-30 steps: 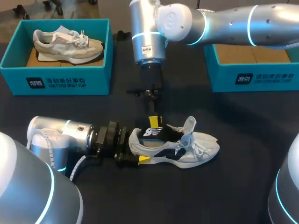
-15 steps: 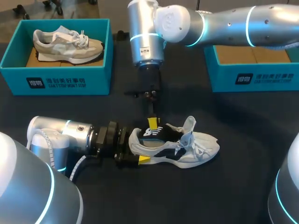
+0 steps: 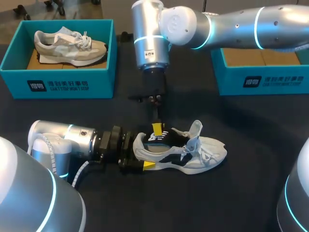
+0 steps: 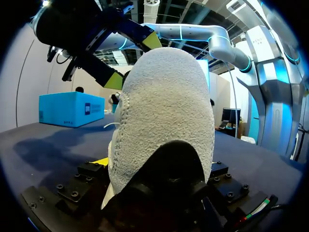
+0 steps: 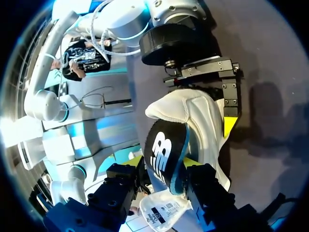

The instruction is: Take the shoe out of the shoebox, open the shoe tongue, remove and reinsert the insole, then place the shoe into the shoebox

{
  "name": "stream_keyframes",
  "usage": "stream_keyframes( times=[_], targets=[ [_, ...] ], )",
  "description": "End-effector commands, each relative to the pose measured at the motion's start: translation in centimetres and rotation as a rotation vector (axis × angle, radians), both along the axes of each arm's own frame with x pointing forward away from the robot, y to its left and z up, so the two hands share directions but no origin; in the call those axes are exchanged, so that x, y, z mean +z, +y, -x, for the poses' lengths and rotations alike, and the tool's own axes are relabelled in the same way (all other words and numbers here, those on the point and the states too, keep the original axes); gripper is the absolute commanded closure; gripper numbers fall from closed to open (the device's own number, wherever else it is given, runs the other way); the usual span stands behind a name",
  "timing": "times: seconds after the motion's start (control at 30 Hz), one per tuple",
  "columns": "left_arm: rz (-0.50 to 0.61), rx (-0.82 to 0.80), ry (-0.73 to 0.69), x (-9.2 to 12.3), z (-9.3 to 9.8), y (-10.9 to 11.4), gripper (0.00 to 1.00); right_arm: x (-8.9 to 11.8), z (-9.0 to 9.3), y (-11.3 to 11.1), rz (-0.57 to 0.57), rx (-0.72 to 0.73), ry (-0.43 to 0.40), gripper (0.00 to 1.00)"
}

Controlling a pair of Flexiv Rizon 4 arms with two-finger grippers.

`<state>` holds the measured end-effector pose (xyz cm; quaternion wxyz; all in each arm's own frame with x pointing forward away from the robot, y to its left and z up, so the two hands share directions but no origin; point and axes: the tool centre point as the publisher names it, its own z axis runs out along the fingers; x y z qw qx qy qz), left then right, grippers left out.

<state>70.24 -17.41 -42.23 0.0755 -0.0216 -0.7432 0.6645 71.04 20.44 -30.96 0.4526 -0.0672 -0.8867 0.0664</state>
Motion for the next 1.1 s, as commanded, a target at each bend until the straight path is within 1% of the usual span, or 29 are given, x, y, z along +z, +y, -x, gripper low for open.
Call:
stream_keyframes(
  times=[0.03,0.1,0.2,0.23,0.27,0.3,0.47,0.6,0.63,0.73,0.77,0.87,1.1],
  targets=[
    [0.001,0.002,0.000,-0.1,0.0,0.0,1.00,-0.2,0.3,0.1,-0.006,0.001,0.003,0.57],
    [0.001,0.002,0.000,-0.1,0.0,0.0,1.00,-0.3,0.3,0.1,-0.009,0.001,0.004,0.59],
    [0.001,0.002,0.000,-0.1,0.0,0.0,1.00,-0.3,0.5,0.3,-0.011,0.001,0.002,0.69],
    [0.001,0.002,0.000,-0.1,0.0,0.0,1.00,-0.2,0.5,0.3,-0.012,0.001,0.000,0.75],
    [0.001,0.002,0.000,-0.1,0.0,0.0,1.00,-0.2,0.5,0.3,-0.015,0.000,-0.001,0.85],
    [0.001,0.002,0.000,-0.1,0.0,0.0,1.00,-0.2,0.5,0.3,-0.019,0.000,-0.001,1.00],
    [0.001,0.002,0.000,-0.1,0.0,0.0,1.00,0.1,0.7,-0.2,-0.071,0.004,-0.004,1.00],
    [0.001,0.002,0.000,-0.1,0.0,0.0,1.00,0.4,0.8,-0.6,-0.169,0.036,-0.006,1.00],
    [0.001,0.002,0.000,-0.1,0.0,0.0,1.00,0.5,0.8,-0.6,-0.210,0.052,-0.008,1.00],
    [0.001,0.002,0.000,-0.1,0.0,0.0,1.00,0.9,0.9,-0.7,-0.244,0.072,-0.015,1.00],
    [0.001,0.002,0.000,-0.1,0.0,0.0,1.00,1.0,0.9,-0.6,-0.287,0.093,-0.013,1.00],
    [0.001,0.002,0.000,-0.1,0.0,0.0,1.00,1.2,0.9,-0.4,-0.286,0.105,-0.014,1.00],
    [0.001,0.002,0.000,-0.1,0.0,0.0,1.00,1.1,0.7,1.5,-0.318,0.163,-0.009,1.00]
  ],
)
